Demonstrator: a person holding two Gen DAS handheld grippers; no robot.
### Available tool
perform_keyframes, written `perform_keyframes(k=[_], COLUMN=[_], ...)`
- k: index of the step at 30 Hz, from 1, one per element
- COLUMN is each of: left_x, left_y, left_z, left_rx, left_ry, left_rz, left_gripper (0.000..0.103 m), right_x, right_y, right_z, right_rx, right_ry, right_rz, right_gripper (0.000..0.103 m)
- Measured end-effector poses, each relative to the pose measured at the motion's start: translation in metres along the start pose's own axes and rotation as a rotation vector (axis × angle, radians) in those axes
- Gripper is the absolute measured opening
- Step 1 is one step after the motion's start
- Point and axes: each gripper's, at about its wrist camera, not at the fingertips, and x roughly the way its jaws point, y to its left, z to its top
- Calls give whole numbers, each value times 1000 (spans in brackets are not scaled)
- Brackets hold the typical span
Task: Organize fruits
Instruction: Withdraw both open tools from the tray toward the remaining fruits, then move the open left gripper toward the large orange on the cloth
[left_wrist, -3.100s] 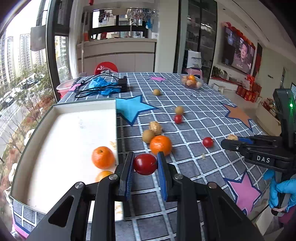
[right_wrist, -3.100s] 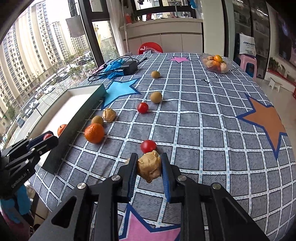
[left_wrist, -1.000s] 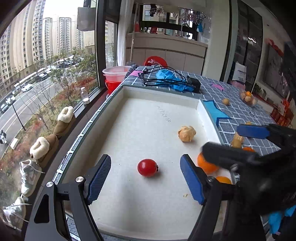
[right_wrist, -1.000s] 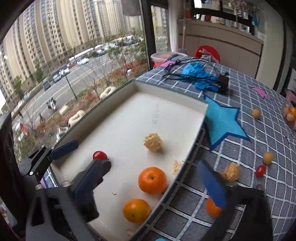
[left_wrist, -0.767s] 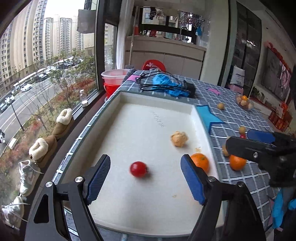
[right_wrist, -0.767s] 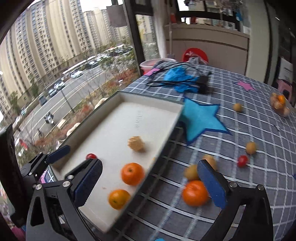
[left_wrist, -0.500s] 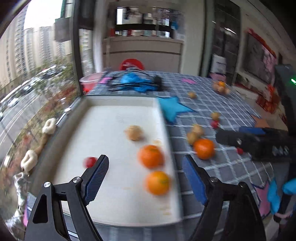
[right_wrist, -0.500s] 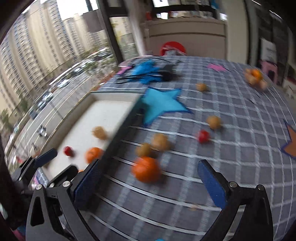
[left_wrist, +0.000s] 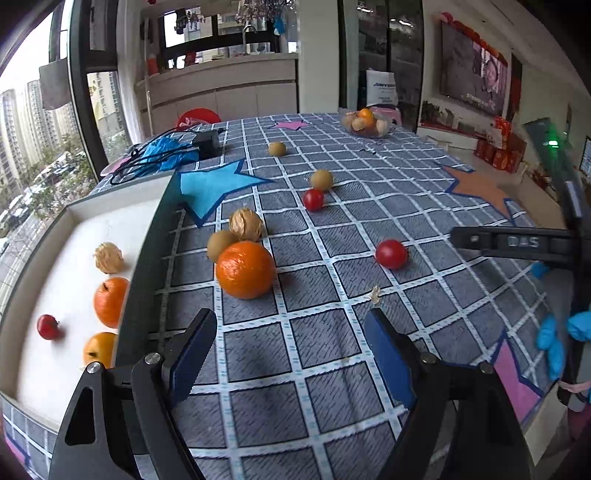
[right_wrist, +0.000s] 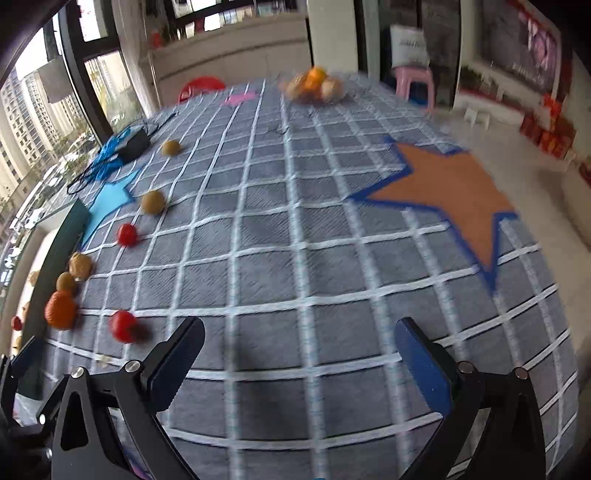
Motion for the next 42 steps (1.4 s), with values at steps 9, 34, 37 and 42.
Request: perform_keyframes(k=[9,34,37,42], left_x=[4,-3,-3,-3], left_y=[3,-11,-8,-7], left_z=[-3,-6,-6,-5], left_rx=[-18,65,54,47], left_ry=[-7,-55,-56,-54], left_rz=[-20,-17,-30,-40], left_gripper=[85,85,85,85], right_x=[1,-8,-8,-8], right_y=[-6,-20,-20,-20], right_z=[-4,-10,-10,-9], right_rx=[-4,53,54,55], right_ry=[-32,-70,-70,-70], right_rz=[41,114,115,116], right_gripper=[103,103,103,103])
